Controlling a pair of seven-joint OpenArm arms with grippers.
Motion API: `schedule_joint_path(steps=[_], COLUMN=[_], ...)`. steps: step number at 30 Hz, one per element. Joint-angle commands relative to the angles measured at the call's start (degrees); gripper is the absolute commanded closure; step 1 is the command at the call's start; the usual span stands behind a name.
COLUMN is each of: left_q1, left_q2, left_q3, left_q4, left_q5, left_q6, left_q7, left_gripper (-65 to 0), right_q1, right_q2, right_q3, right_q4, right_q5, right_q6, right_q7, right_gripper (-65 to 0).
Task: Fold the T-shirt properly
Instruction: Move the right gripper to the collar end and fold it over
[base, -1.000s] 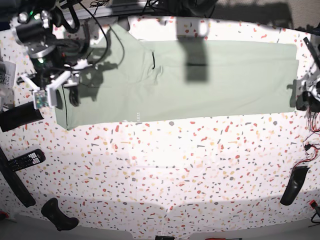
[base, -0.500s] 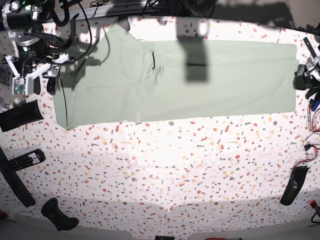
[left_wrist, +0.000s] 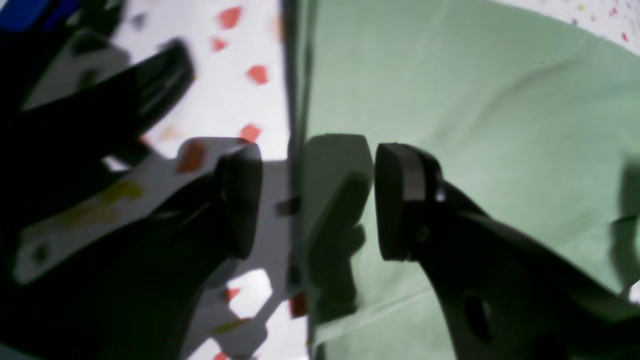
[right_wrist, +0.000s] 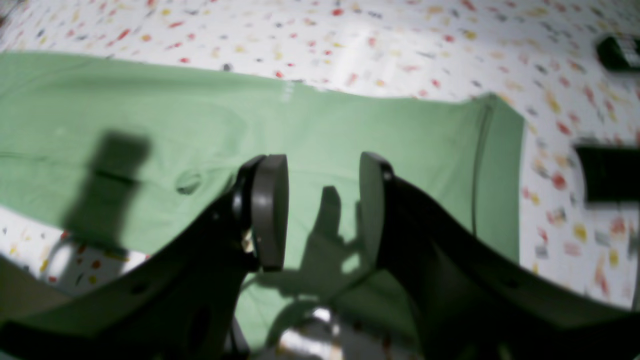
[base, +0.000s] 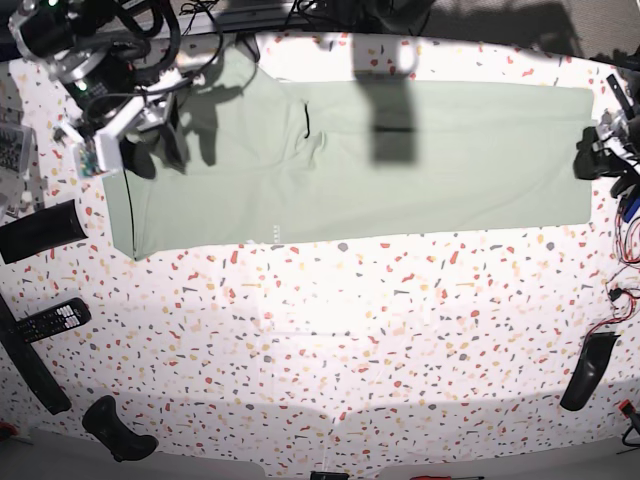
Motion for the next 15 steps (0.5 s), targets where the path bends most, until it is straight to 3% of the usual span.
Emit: schedule_joint_path(steps=[1, 6, 15], left_q1=[-0.3, -0.3, -0.3], left_q2=[-1.3, -1.6, -1.6], left_q3=[-0.6, -0.6, -0.6], left_q4=[0.6, 0.6, 0.6], left_q5=[-0.3, 1.3, 2.0], left_q6=[-0.4, -0.4, -0.4], left_q7=[0.0, 0.0, 2.4], left_gripper=[-32.9, -32.9, -32.9], right_q1=[-1.3, -7.2, -17.7], right_q2=[0.3, 0.3, 0.3], right_q3=[0.2, 0.2, 0.2], right_q4=[1.1, 1.1, 1.1], right_q5=[1.1, 8.1, 9.0], right_q6=[0.9, 1.9, 2.1], right_q7=[1.3, -0.6, -2.1], right_gripper=[-23.1, -23.1, -23.0])
